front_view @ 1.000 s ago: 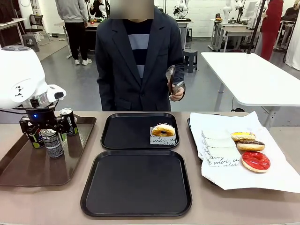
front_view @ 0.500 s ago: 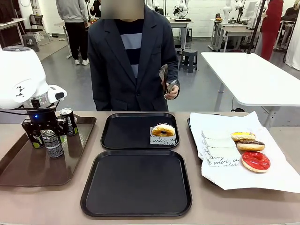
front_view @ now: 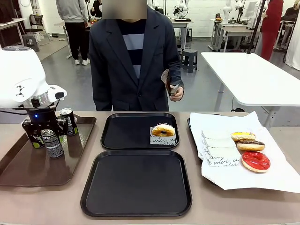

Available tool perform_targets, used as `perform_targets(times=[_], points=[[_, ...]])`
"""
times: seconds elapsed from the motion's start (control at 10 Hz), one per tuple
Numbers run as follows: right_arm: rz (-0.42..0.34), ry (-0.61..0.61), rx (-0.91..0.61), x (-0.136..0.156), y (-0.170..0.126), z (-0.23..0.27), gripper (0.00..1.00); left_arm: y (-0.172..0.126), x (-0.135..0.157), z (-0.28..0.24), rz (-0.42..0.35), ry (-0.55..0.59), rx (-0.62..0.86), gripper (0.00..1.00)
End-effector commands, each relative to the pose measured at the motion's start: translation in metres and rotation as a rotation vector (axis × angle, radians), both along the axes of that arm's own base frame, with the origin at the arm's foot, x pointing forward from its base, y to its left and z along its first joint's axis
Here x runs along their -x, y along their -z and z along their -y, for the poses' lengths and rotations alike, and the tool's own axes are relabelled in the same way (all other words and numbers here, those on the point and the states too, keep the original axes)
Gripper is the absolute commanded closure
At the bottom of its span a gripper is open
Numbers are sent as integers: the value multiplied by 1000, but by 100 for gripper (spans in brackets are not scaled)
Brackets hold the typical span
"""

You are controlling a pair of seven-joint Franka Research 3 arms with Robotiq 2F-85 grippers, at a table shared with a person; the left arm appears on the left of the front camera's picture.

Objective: Set up donuts and drinks on trays.
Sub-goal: Pick up one Pepsi coke and place it on the Flat Tray.

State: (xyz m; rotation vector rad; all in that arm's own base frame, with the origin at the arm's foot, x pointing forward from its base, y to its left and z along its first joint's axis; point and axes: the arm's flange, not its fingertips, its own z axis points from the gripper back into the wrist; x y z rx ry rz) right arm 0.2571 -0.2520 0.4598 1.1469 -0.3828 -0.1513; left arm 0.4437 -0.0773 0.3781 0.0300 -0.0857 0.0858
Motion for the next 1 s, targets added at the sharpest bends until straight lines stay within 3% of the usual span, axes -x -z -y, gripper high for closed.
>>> perform_targets(times=[0.0,0.2,0.3,0.6,0.7,0.9], points=[[22,-3,-11,0,0,1,0,-41,11,1,-30,44,34,96],[22,-3,-11,0,0,1,0,-114,51,3,73,73,49,96],[22,-3,-11,0,0,1,0,-135,68,4,110,93,38,96],[22,-3,-11,0,0,1,0,-147,84,-1,114,107,22,96],[22,-3,-11,0,0,1,0,-147,87,-6,155,109,-50,96],[22,-3,-11,0,0,1,0,-161,91,5,126,97,17,96]])
